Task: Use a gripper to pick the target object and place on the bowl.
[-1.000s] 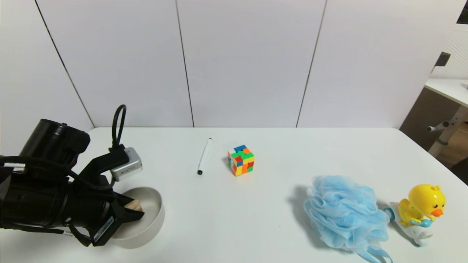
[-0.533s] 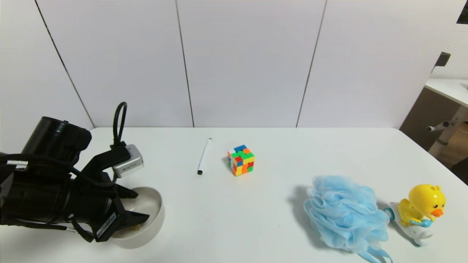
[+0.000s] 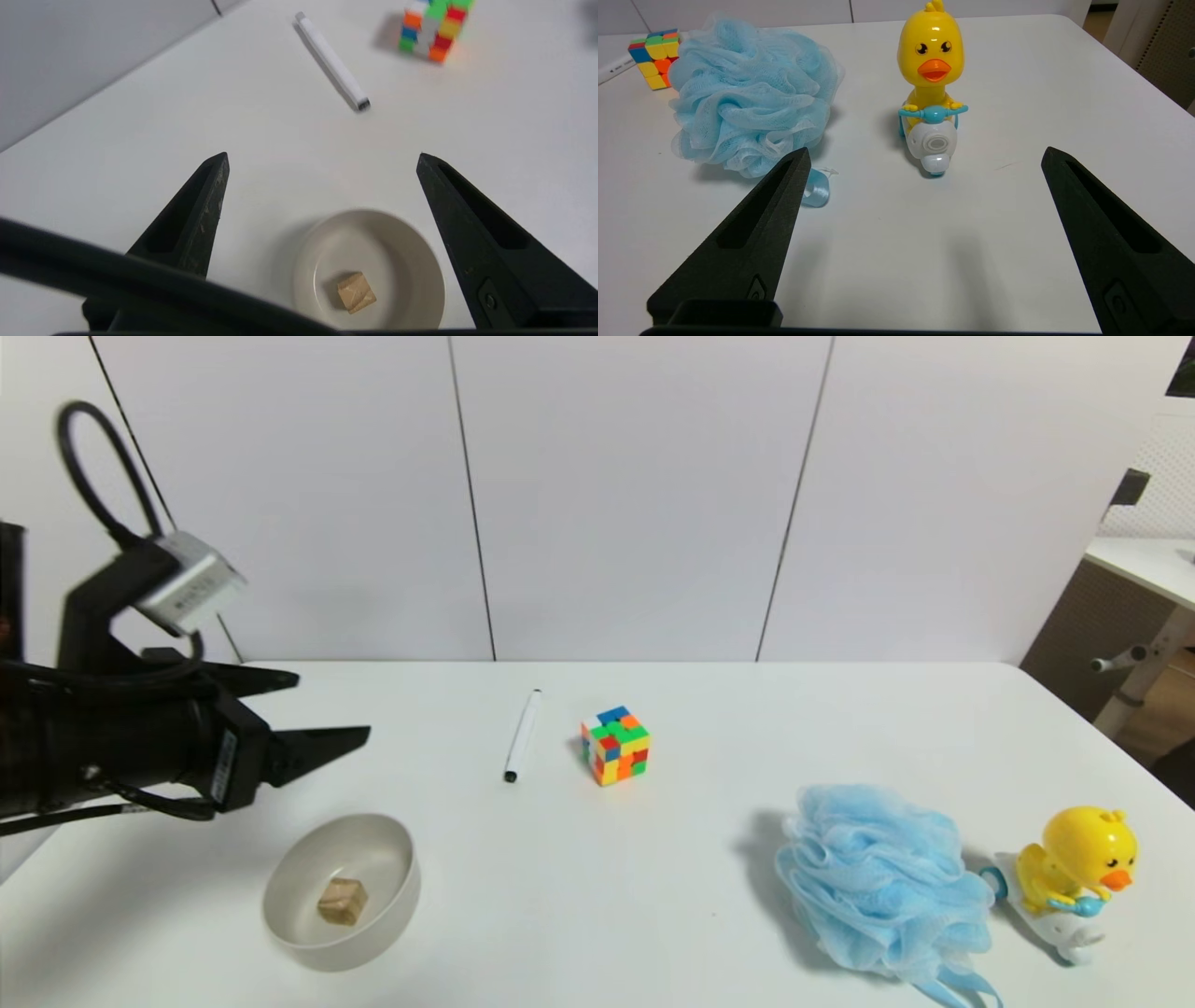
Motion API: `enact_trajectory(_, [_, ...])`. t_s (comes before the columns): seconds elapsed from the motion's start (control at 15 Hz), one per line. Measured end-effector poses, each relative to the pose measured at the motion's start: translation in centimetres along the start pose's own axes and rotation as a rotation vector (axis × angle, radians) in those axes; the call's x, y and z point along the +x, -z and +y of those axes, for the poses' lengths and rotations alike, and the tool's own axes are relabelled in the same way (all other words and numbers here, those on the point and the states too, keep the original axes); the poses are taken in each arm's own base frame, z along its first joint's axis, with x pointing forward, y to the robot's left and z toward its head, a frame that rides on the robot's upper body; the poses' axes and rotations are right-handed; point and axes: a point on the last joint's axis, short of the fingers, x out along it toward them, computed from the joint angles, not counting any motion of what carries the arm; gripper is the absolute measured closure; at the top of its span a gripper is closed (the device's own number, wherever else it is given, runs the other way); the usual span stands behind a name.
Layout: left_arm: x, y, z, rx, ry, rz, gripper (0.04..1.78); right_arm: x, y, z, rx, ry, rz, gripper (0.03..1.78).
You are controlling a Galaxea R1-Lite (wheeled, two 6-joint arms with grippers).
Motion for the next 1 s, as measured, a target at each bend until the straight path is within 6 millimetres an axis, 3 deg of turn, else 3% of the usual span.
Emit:
enact_trajectory(0.13, [-3.1, -0.2, 0.8, -0.086, -0.128, -0.078, 0.30, 0.0, 0.0, 0.0, 0.000, 0.000, 0.000, 0.10])
enact_trajectory(0.27, [-5.6, 1.8, 0.6, -0.166, -0.230, -0.090, 0.26, 0.0, 0.0, 0.0, 0.000, 0.000, 0.000, 0.10])
enact_trajectory(0.67, [-10.8, 12.0, -4.8, -0.279, -0.316, -0.107, 0.18, 0.0, 0.0, 0.0, 0.000, 0.000, 0.000, 0.10])
enact_trajectory(1.0, [-12.7, 20.1, -8.6, -0.291, -0.452, -0.247, 0.15, 0.0, 0.0, 0.0, 0.000, 0.000, 0.000, 0.10])
